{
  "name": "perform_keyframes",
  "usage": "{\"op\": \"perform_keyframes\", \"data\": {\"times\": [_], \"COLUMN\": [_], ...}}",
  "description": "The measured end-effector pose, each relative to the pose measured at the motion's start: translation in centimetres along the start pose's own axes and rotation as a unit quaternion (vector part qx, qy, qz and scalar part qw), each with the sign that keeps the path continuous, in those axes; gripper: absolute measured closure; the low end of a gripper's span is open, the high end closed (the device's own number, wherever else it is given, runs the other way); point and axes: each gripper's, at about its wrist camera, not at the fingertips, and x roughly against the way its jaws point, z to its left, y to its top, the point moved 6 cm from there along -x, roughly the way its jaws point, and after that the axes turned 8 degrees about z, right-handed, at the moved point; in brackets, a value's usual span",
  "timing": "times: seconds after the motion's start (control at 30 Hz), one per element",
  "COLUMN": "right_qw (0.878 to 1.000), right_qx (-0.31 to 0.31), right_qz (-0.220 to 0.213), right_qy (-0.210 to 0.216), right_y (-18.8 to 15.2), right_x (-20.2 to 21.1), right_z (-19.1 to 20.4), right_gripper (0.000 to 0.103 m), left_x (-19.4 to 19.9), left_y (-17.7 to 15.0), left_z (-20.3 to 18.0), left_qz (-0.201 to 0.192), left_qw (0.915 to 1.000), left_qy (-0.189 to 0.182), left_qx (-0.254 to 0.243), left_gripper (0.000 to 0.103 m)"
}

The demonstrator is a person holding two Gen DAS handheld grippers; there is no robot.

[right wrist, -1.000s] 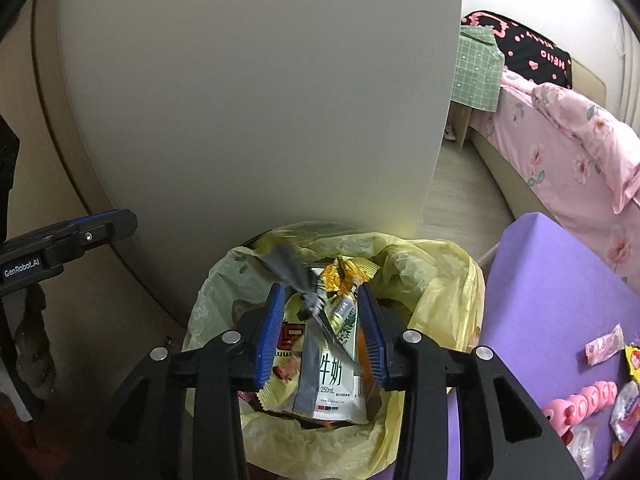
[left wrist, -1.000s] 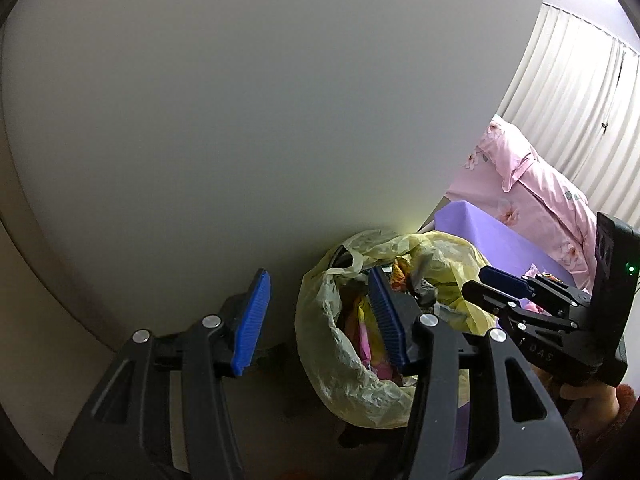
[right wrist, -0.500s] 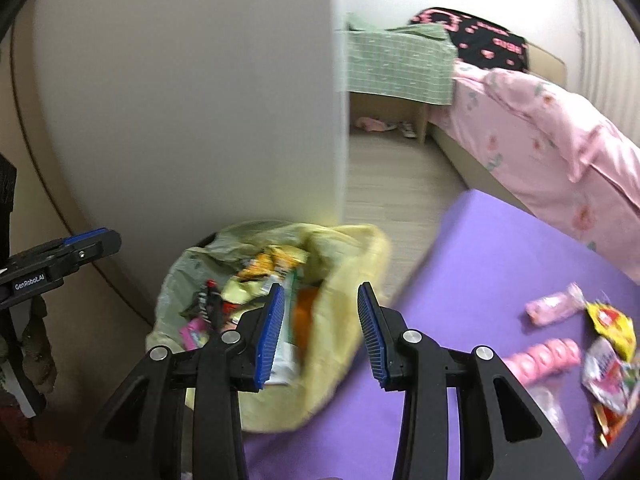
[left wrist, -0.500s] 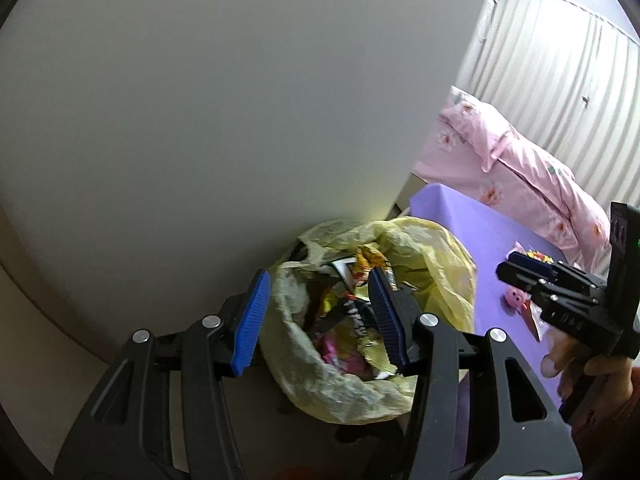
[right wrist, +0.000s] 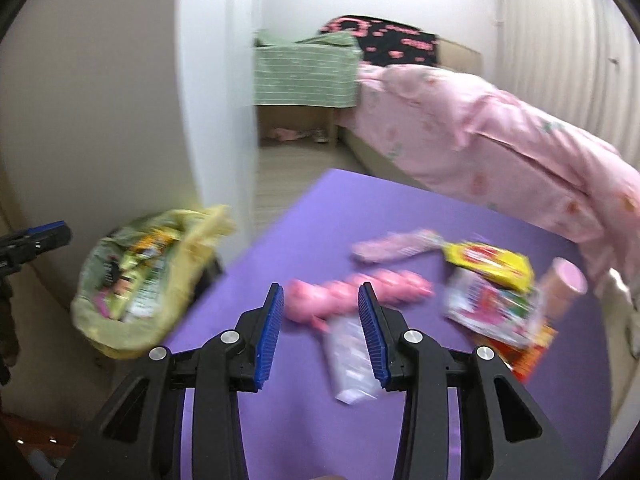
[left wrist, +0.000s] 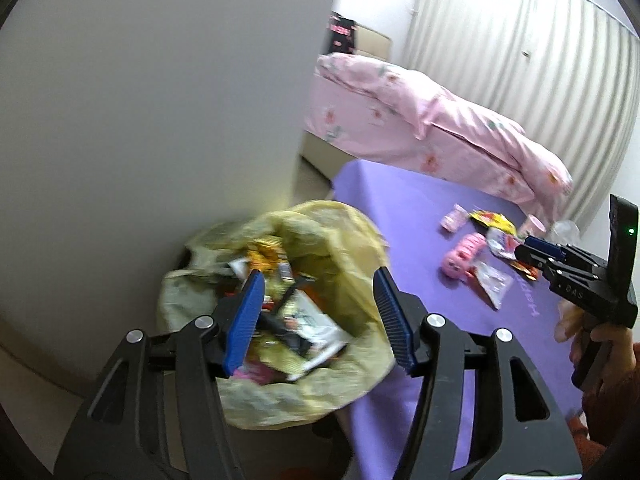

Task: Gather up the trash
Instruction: 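Grasp the pink wrapper with left tool while right tool grasps the red-yellow chip bag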

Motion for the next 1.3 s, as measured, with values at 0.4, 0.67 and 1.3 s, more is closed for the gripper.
{"op": "perform_keyframes", "data": {"times": [0.4, 0.67, 1.3], "right_qw": [0.992, 0.989, 0.974], "right_qx": [-0.110, -0.123, -0.201], "right_qz": [0.040, 0.045, 0.057], "right_qy": [-0.045, -0.064, -0.085], "right_y": [-8.4, -8.8, -6.0], "right_x": [0.8, 0.7, -2.8], "right_z": [-11.7, -15.2, -21.4], "right_gripper": [0.050, 0.044, 0.044], "left_x": [-7.7, -16.0, -27.1], "left_y": [0.0, 6.5, 10.3], "left_z": [-11.8, -20.7, -22.7], "left_qz": [0.056, 0.065, 0.190], "left_qw": [0.9858, 0.9536, 0.9549], "left_qy": [-0.115, -0.142, -0.072], "left_qx": [-0.110, -0.257, -0.216], "left_gripper": [0.049, 0.049, 0.095]}}
